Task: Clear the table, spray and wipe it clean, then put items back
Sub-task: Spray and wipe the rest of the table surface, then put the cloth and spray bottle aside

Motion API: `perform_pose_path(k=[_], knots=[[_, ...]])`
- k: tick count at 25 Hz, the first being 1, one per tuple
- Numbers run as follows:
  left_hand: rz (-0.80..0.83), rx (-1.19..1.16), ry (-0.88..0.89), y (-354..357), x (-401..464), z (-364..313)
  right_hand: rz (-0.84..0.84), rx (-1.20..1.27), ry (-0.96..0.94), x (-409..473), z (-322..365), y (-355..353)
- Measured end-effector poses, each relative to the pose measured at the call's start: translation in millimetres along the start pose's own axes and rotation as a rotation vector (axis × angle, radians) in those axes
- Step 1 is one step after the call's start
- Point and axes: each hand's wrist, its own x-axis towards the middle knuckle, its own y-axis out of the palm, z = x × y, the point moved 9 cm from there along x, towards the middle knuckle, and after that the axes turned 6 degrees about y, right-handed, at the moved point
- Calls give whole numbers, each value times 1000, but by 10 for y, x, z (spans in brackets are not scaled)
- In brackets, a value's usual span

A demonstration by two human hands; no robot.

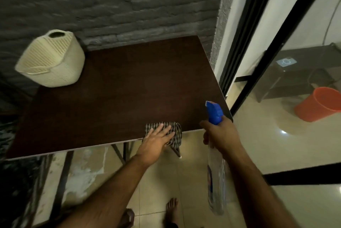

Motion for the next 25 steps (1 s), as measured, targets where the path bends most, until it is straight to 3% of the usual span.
perform_pose_path(k=[3,7,12,17,25], knots=[[7,-196,-128,-327,-395,243,68,-54,-99,-171,369,263],[-272,-362,-227,-1164,-761,217,94,-67,-252,-464,878,562],[-484,-485,-362,-1783,-1417,453,128,-71,-419,-757,1448,770],[-612,-639,-494,-2085,-1778,1000,142,-43,-491,-810,1885,1068],[-685,-735,-546,-2726,-1977,2396,197,-123,-485,-501,2640,2235]])
